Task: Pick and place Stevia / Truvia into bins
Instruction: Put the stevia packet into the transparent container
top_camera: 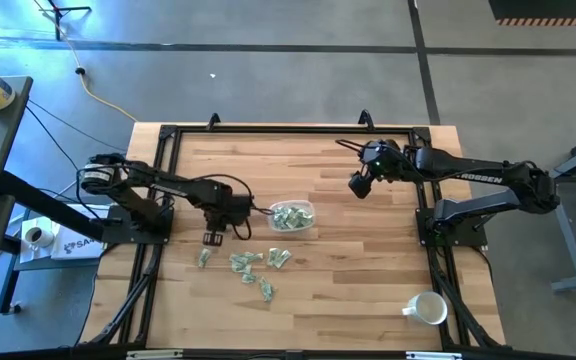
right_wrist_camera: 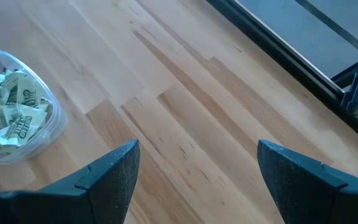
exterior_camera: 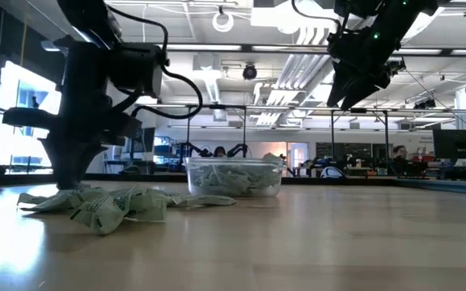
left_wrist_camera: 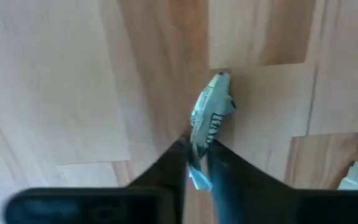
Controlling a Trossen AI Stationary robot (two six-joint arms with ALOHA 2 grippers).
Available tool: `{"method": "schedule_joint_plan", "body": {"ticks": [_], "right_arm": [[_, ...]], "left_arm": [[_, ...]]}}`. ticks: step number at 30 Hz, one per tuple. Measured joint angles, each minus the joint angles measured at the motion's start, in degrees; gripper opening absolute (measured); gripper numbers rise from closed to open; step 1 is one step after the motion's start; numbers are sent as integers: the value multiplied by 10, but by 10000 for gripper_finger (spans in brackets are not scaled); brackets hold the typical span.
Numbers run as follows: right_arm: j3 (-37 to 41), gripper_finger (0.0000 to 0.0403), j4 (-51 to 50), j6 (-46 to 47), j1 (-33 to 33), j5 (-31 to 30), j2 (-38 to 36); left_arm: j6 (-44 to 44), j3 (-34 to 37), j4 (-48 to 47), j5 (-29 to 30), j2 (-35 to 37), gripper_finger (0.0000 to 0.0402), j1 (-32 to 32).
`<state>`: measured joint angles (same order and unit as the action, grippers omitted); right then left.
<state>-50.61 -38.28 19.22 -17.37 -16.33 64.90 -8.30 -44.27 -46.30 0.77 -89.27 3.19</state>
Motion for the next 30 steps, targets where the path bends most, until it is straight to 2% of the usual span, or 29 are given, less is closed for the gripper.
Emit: {"method": "schedule_joint_plan", "body": {"ticks": [5, 8, 13, 17, 21, 27, 30], "right_arm": [[0, 314, 0, 0, 0, -1, 0], [0, 314, 0, 0, 0, -1, 0], [0, 314, 0, -3, 0, -3, 0], [0, 314, 0, -2, 0, -3, 0], [0, 314, 0, 2, 0, -3, 0], [0, 314, 0, 15, 0, -8, 0], [0, 314, -3, 17, 0, -13, 0]], "left_arm": [[-3, -3, 0, -15, -3, 21, 31], [11, -26, -7, -20, -7, 23, 45], [25, -121, -6, -33, -6, 33, 62], [10, -190, 65, -56, -10, 21, 83], [11, -212, 132, -92, -33, 21, 106], [29, -245, 146, -114, -106, 22, 113], [65, -263, 137, -117, -136, 22, 106]]}}
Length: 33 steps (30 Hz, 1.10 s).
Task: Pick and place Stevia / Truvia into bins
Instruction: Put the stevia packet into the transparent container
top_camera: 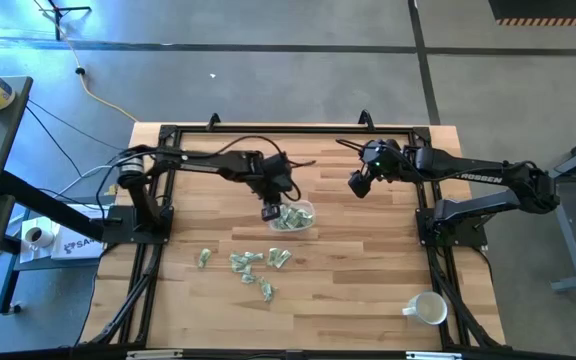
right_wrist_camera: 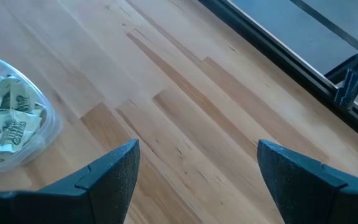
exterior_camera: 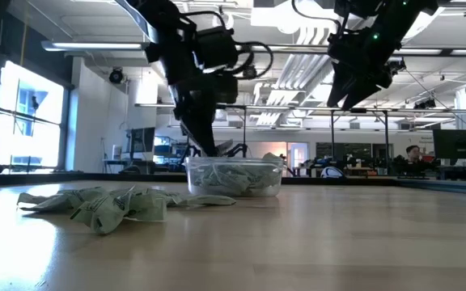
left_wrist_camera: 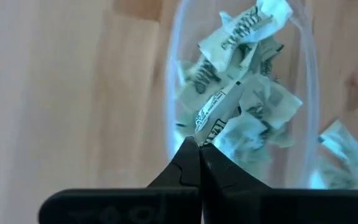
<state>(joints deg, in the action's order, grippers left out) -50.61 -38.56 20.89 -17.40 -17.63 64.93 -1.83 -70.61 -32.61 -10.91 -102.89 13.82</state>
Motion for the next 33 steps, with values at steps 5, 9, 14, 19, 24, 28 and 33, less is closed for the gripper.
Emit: {"method": "schedule_joint_plan", "body": {"ticks": [5, 9, 14, 19, 24, 28, 33], "right_arm": [[0, 314, -3, 1, -3, -6, 0], [0, 314, -6, 9, -3, -11, 0], [0, 314, -6, 10, -3, -11, 0], [0, 314, -6, 4, -3, -11, 0], [0, 314, -9, -12, -2, -11, 0], [0, 314, -9, -29, -2, -10, 0], [0, 314, -9, -51, -2, -3, 0]], "left_arm": [[109, -22, -7, -40, -20, 25, -3], [185, -21, -10, -39, -22, 24, -8], [253, -21, -10, -22, -22, 46, -19], [310, -21, -34, 12, -22, 117, -36], [336, -32, -88, 20, -22, 186, -50], [335, -71, -165, 11, -22, 222, -54], [304, -129, -290, 41, -6, 235, -76]]}}
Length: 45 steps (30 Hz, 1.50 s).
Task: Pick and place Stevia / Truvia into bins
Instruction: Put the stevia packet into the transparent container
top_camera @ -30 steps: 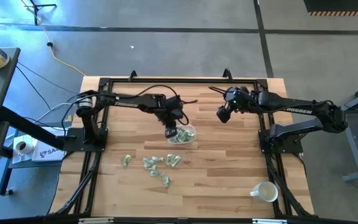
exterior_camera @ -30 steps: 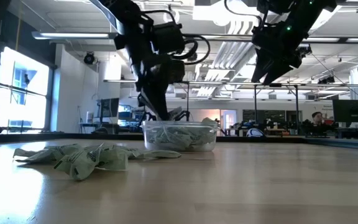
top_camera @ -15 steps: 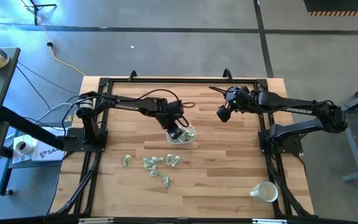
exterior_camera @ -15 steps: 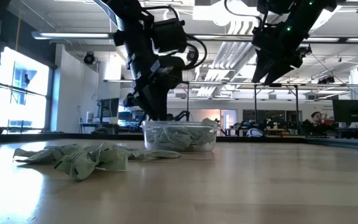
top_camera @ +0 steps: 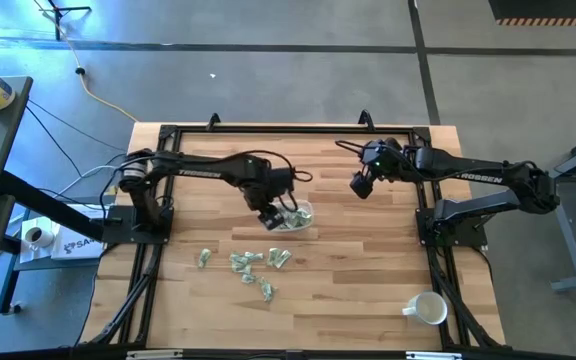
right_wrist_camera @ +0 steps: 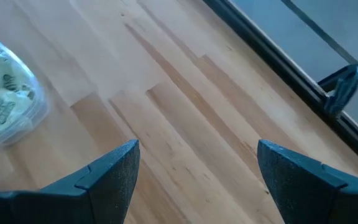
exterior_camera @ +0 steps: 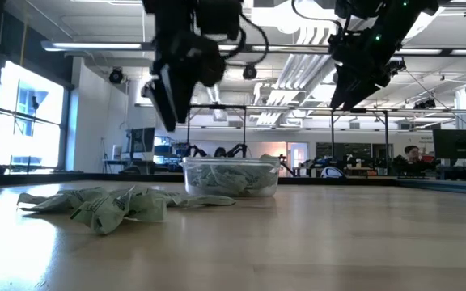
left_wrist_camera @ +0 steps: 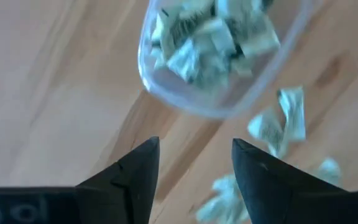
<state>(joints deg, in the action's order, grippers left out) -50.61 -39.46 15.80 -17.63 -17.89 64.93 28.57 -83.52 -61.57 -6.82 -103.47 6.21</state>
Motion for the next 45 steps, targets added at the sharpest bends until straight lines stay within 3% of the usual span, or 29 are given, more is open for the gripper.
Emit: {"method": "schedule_joint_plan", "body": {"ticks": [4, 8, 14, 18, 25, 35, 40, 45], "right_arm": [[0, 314, 0, -11, 0, 28, 0], [0, 314, -1, -26, 0, 38, 0], [0, 314, -1, -40, 0, 39, 0], [0, 314, 2, -43, 0, 39, 0], [0, 314, 3, -43, 0, 44, 0], [0, 314, 3, -43, 0, 39, 0], [0, 314, -3, -43, -8, 37, 0], [0, 314, -8, -43, -25, 31, 0]], "left_arm": [[2, 14, -77, 44, 38, 228, -29], [66, 91, -105, 49, 97, 215, -55], [276, 275, -57, -2, 235, 202, -101], [424, 378, -2, -44, 290, 206, -146], [522, 431, 43, -54, 279, 233, -235], [543, 468, 173, -29, 232, 246, -251], [543, 474, 187, -33, 207, 226, -250], [539, 473, 179, -19, 206, 171, -250]]}}
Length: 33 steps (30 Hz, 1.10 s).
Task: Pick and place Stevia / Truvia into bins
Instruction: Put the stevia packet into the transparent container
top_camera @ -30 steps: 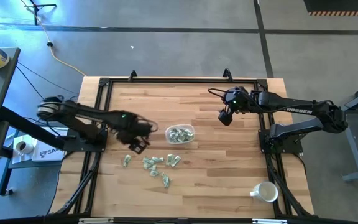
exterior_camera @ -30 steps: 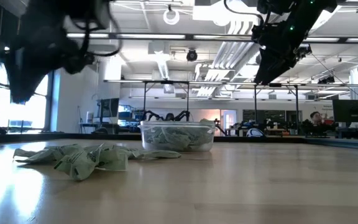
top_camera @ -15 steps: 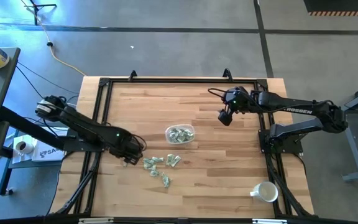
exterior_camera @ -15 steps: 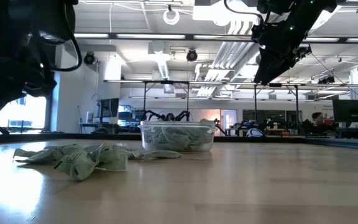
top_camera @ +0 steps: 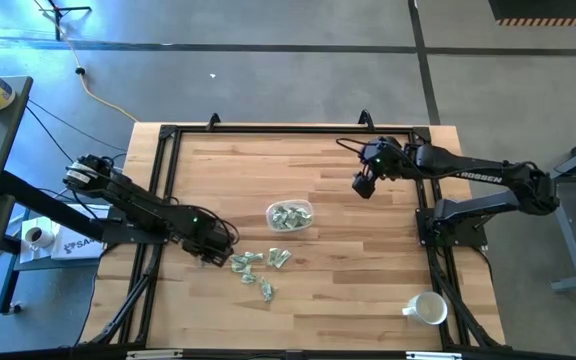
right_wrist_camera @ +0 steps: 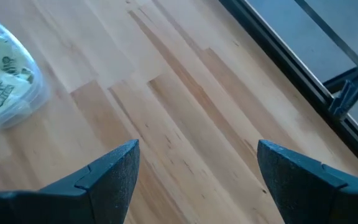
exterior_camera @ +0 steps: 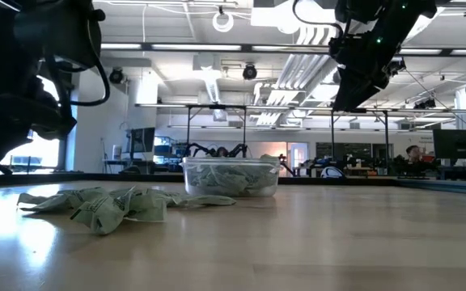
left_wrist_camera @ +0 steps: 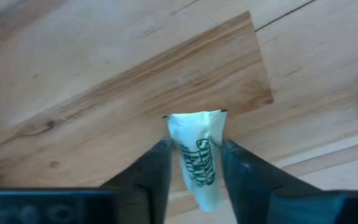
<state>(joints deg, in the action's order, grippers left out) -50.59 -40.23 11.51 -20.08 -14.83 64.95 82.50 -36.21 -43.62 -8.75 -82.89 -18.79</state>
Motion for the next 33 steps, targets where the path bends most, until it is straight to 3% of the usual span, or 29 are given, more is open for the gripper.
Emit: {"method": "schedule_joint_plan", "body": {"ticks": [8, 11, 12, 14, 20, 23, 27, 33], "right_arm": [[0, 314, 5, 0, -27, 0, 0], [0, 314, 11, 0, -33, 0, 0], [0, 314, 12, 0, -36, 0, 0], [0, 314, 13, 2, -40, 0, 0], [0, 314, 6, 22, -44, 0, 0], [0, 314, 0, 36, -44, 0, 0], [0, 314, -18, 53, -44, -2, 0], [0, 314, -46, 65, -44, -3, 0]], "left_arm": [[-62, -8, -10, 25, -1, 44, 45], [-140, -34, -9, 93, -4, 30, 94], [-175, -46, 12, 140, -5, 30, 115], [-255, -78, 63, 168, -4, 30, 161], [-468, -168, 187, 139, -29, 30, 283], [-542, -205, 200, 84, -72, 30, 326], [-583, -271, 203, 26, -140, 31, 335], [-622, -361, 175, 15, -220, 32, 295]]}}
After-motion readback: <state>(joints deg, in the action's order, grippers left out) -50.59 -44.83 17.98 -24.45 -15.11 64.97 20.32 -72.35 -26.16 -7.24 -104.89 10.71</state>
